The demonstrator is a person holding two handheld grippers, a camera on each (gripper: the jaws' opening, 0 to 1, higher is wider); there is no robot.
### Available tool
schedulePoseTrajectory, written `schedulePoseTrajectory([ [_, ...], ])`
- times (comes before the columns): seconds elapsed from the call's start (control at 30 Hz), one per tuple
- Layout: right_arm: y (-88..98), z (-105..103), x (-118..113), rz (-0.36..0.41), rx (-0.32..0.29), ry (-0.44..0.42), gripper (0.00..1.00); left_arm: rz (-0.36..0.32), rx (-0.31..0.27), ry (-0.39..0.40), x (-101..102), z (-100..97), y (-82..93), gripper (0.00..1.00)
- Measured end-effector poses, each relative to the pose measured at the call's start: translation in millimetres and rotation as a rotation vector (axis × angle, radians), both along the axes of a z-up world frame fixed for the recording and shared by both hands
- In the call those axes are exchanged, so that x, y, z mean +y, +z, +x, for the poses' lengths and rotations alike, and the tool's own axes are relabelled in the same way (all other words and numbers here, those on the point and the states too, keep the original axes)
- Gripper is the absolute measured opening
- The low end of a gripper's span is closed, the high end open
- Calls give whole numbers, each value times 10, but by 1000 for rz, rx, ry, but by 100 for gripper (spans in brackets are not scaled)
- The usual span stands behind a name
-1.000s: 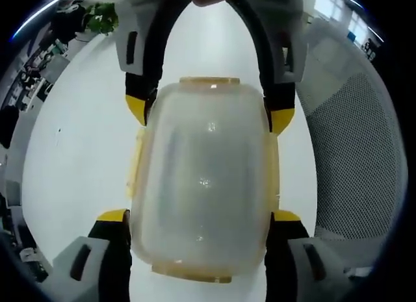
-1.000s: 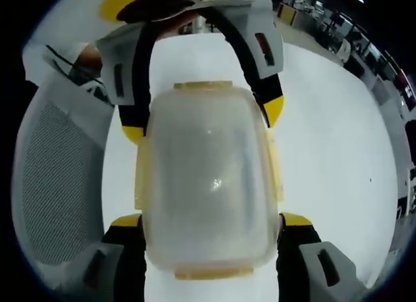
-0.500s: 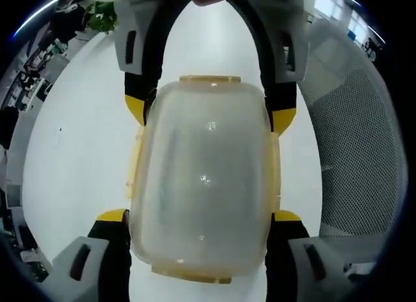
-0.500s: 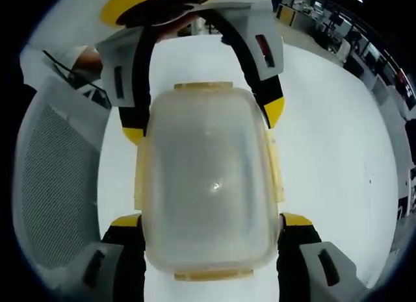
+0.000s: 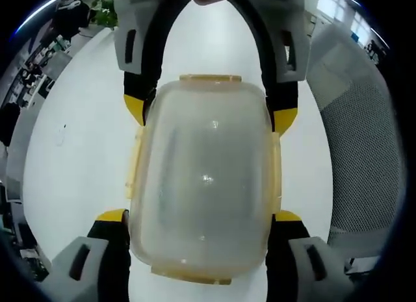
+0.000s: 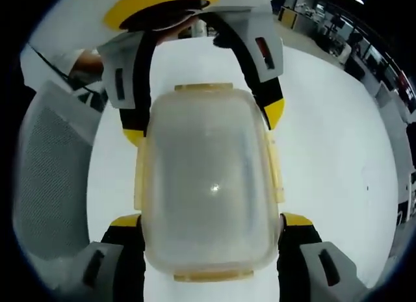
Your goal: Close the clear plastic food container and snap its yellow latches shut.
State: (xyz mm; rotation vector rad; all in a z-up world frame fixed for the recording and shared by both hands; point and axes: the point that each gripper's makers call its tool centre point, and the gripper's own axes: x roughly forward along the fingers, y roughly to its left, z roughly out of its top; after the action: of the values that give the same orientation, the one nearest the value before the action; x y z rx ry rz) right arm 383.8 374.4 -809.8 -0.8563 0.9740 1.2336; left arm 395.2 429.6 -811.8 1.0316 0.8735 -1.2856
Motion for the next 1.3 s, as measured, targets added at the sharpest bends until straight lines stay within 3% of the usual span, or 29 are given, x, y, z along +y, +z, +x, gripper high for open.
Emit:
schedulePoseTrajectory([
  [0.6,-5,352,-69,-28,7,34,85,0,10,27,-65,333,-2,88],
  [1.3,-3,605,-136,-20,3,13,85,16,11,6,-129,601,-9,88],
])
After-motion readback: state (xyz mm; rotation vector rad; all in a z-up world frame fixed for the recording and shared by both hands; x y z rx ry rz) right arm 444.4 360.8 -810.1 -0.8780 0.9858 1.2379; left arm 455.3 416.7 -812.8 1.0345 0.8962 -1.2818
